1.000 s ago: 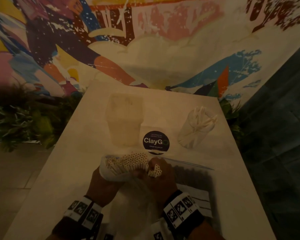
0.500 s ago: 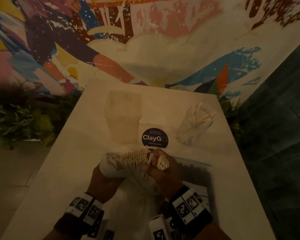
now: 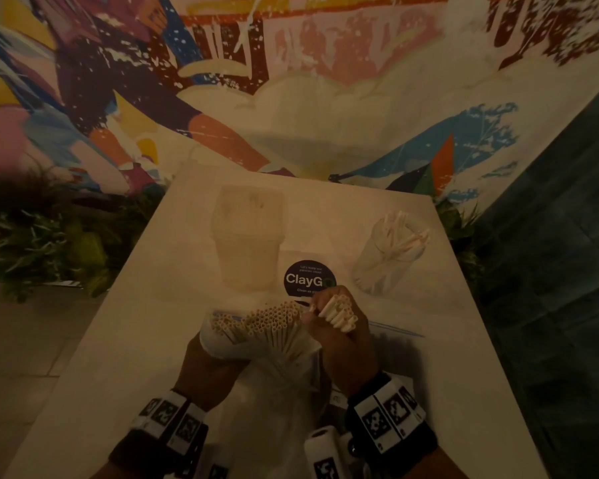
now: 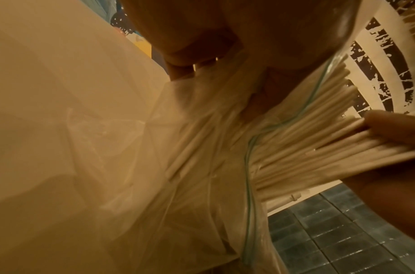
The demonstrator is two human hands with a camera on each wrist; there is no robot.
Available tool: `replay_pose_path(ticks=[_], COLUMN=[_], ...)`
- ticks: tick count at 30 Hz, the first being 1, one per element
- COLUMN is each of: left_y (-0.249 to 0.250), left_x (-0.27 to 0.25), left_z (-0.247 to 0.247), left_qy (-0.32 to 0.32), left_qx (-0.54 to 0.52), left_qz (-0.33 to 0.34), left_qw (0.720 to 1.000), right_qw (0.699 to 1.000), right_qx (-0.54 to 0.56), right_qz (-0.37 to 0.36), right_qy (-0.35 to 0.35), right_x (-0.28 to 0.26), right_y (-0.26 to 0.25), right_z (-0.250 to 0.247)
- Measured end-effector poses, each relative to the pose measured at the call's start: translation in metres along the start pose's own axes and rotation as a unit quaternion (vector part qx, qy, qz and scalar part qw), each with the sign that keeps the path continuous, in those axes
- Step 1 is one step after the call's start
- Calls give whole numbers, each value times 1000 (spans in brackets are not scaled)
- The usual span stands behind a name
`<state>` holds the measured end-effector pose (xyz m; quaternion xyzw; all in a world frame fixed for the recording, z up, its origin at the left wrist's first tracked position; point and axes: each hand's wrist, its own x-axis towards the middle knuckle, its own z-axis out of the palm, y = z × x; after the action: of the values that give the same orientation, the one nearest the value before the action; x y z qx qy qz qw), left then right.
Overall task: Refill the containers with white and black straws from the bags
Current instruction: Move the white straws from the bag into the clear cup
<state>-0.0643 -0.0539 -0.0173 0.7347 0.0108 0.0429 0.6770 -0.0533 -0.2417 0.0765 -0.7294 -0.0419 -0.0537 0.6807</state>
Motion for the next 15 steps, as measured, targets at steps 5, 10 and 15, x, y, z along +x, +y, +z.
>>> replay_pose_path(ticks=[5,10,15], left_y=[1,5,7], left_x=[1,-1,-1], left_z=[0,3,3], left_qy=[-6,0,-3], left_qx=[4,-45,-55], left_qz=[15,37,40], left_qw=[1000,998,998], right_qw=[999,988,978], right_qx=[41,148,207], right_qz=[-16,-22,-21], right_qy=[17,22,15], right_x=[4,12,24], right_y=[-23,-46,-61], right_z=[0,-8,-24])
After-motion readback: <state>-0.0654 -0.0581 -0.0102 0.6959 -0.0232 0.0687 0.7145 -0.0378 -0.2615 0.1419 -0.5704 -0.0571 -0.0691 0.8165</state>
